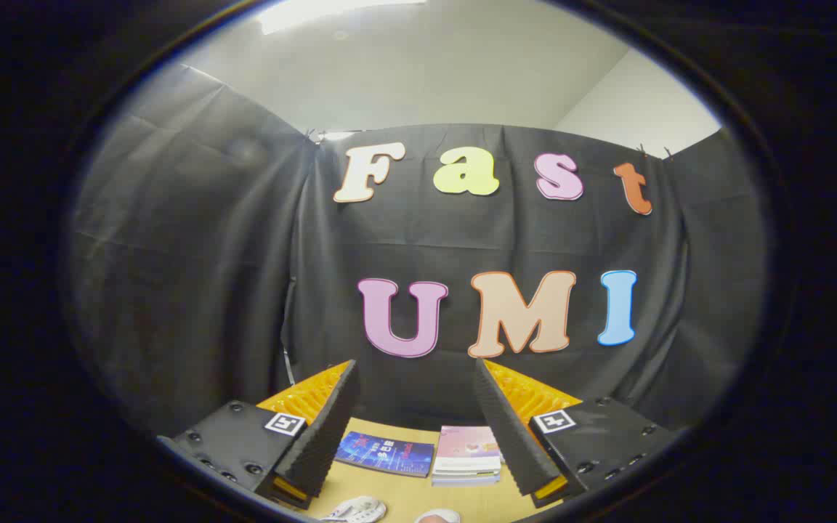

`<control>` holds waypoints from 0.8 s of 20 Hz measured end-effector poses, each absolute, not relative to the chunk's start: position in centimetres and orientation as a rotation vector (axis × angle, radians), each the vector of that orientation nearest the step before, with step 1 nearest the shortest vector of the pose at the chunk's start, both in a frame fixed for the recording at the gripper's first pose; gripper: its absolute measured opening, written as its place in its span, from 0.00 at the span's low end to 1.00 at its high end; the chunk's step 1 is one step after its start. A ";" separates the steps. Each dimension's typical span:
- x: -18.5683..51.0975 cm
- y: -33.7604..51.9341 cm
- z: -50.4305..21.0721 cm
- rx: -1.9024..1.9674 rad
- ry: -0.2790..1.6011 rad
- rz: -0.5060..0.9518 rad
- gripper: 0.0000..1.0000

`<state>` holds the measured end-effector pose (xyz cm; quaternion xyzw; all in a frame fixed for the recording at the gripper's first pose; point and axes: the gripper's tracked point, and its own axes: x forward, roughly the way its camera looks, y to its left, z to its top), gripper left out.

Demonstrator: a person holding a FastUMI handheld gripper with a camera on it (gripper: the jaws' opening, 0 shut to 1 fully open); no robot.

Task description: Open the storage box then place both shoes into the box .Put the left shoe in first, then the right shoe, with the right side of both shoes facing outward in a uniform manner.

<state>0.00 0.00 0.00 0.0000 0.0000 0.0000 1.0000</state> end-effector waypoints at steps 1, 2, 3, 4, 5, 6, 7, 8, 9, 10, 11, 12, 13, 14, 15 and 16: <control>0.2 0.1 -0.2 -0.002 0.005 0.001 0.98; 0.3 0.2 -0.3 -0.004 0.010 0.002 0.98; 0.4 0.3 -0.7 -0.004 0.016 0.004 0.98; 0.5 0.3 -0.9 -0.004 0.021 0.006 0.98; 0.5 0.5 -1.0 -0.004 0.027 0.009 0.98; 0.7 0.6 -1.1 -0.004 0.030 0.011 0.98; 0.8 0.6 -1.3 -0.002 0.034 0.014 0.98; 0.9 0.6 -1.4 0.001 0.036 0.016 0.98; 1.0 0.7 -1.5 0.004 0.037 0.017 0.98; 1.1 0.8 -1.5 0.006 0.038 0.019 0.98; 1.2 0.8 -1.7 0.007 0.040 0.018 0.98; 1.3 0.9 -1.7 0.008 0.042 0.021 0.98; 1.5 1.2 -2.0 0.011 0.046 0.032 0.98; 1.6 1.6 -2.4 0.020 0.058 0.048 0.98; 1.6 2.1 -3.2 0.033 0.075 0.067 0.98; 1.7 2.7 -4.0 0.051 0.095 0.086 0.98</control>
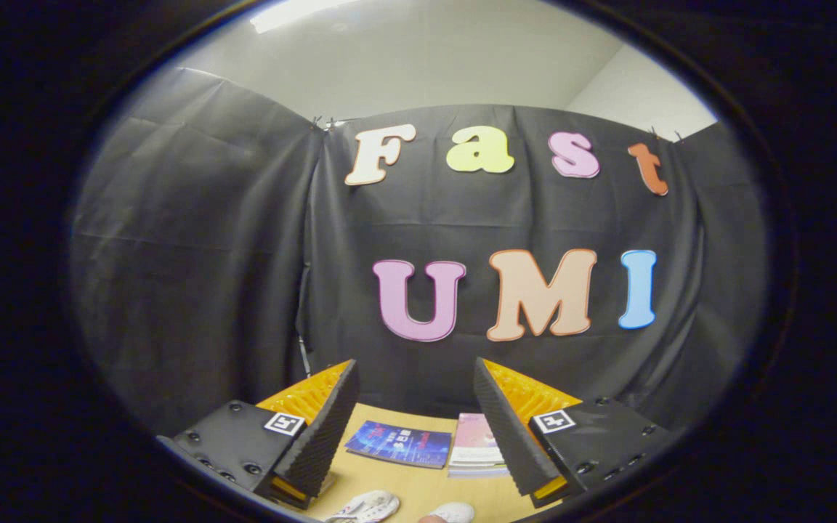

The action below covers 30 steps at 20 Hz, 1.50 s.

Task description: Open the storage box then place both shoes into the box .Put the left shoe in first, then the right shoe, with the right side of both shoes facing outward in a uniform manner.

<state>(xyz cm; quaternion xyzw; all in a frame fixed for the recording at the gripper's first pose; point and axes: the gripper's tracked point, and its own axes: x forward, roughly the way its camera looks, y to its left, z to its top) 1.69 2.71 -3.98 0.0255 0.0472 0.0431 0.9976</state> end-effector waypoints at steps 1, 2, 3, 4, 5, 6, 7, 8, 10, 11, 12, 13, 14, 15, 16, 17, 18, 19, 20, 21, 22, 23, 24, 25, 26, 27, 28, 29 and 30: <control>1.7 3.4 -4.6 0.072 0.108 0.109 0.98; 1.8 4.3 -5.3 0.096 0.123 0.135 0.98; 2.0 5.3 -6.5 0.126 0.148 0.168 0.98; 2.0 6.3 -7.7 0.158 0.180 0.197 0.98; 2.0 7.3 -9.5 0.192 0.216 0.225 0.98; 2.0 8.0 -10.6 0.220 0.241 0.241 0.98; 1.9 8.9 -11.8 0.251 0.267 0.265 0.98; 1.8 9.7 -13.0 0.277 0.296 0.285 0.97; 1.3 11.3 -16.1 0.333 0.360 0.328 0.96; 1.0 12.2 -17.8 0.365 0.397 0.355 0.96; 0.8 13.1 -19.3 0.406 0.431 0.383 0.96; 0.3 14.1 -21.0 0.452 0.475 0.409 0.96; 0.1 14.9 -22.8 0.499 0.526 0.432 0.96; -0.6 15.8 -24.6 0.541 0.582 0.450 0.97; -1.2 16.5 -26.6 0.581 0.629 0.470 0.97; -1.8 17.2 -28.7 0.610 0.673 0.475 0.97; -2.3 17.8 -30.3 0.636 0.713 0.487 0.97; -2.9 18.5 -31.7 0.661 0.748 0.500 0.98; -3.5 19.3 -33.1 0.691 0.790 0.515 0.98; -4.4 20.2 -34.4 0.734 0.831 0.530 0.98; -4.9 21.1 -35.1 0.791 0.864 0.550 0.98; -5.4 21.8 -35.8 0.850 0.888 0.563 0.99; -5.7 22.4 -36.4 0.902 0.906 0.565 0.99; -6.0 22.8 -36.9 0.947 0.917 0.567 0.99; -6.1 23.0 -37.5 0.983 0.930 0.563 0.99; -6.3 23.3 -38.1 1.016 0.938 0.563 1.00; -6.3 23.7 -38.8 1.050 0.950 0.563 0.99; -6.5 23.8 -39.2 1.089 0.964 0.562 0.99; -6.6 24.2 -39.5 1.142 0.973 0.569 0.99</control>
